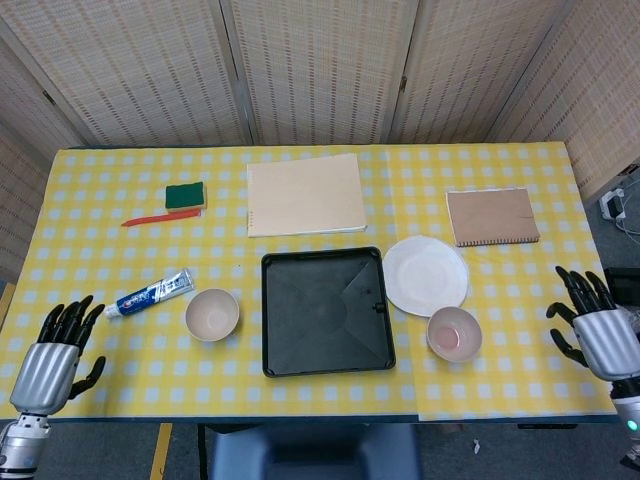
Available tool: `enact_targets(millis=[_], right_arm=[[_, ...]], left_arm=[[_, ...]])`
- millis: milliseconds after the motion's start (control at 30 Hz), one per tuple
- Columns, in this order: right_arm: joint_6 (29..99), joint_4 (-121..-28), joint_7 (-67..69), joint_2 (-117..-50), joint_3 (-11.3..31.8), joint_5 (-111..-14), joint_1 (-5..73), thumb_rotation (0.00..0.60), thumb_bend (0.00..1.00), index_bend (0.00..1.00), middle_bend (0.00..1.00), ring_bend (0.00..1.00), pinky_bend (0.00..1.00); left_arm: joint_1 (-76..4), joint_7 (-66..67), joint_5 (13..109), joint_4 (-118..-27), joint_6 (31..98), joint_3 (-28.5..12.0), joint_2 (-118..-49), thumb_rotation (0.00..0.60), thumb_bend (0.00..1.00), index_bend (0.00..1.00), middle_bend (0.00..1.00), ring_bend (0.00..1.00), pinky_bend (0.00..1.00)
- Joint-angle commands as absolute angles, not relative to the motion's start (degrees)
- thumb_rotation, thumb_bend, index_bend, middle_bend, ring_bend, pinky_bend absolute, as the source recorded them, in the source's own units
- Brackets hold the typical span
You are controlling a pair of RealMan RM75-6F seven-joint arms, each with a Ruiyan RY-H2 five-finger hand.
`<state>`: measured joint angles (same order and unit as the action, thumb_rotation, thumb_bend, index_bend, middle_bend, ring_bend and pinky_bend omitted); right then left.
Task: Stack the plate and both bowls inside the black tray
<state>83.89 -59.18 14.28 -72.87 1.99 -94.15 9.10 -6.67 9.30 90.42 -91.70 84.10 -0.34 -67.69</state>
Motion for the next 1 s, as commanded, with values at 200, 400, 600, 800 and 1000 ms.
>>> enact_targets(millis=[200,400,600,800,1000], right_arm=[[79.7,-41.3,22.7,-84.3,1.6,-94.7,14.5,0.600,0.39,0.49,0.03,0.01,0.00],[75.0,-32.4,26.5,-89.4,1.2,-93.9,17.3,0.600,0.39,0.49,0.03,0.01,0.00],[71.6,-24.9,29.2,-94.4,0.1,-94.2,20.0,0.600,0.39,0.49,0.03,0.01,0.00],[68.5,-20.2,31.4,-97.9,-0.7,-94.2,22.3,0.600,0.39,0.49,0.03,0.02,0.00],[66.6,-17.6,33.3,-100.7,-1.1,-93.8,23.8,0.600,0.39,0.49,0.03,0.02,0.00]], left_arm=[[-7.1,9.1,88.7,-91.6,83.2,-0.9,-67.7,0.600,0.44,0.03,0.01,0.00,0.03],[-7.5,9.1,88.5,-91.5,82.6,-0.9,-67.8,0.600,0.44,0.03,0.01,0.00,0.01],[-7.7,9.2,86.9,-91.5,81.5,-1.1,-67.9,0.600,0.44,0.03,0.01,0.00,0.00],[-7.6,10.0,86.4,-91.7,82.1,-1.5,-68.4,0.600,0.44,0.03,0.01,0.00,0.00],[-7.8,9.6,85.8,-91.6,81.8,-1.9,-68.4,0.600,0.43,0.02,0.01,0.00,0.00]])
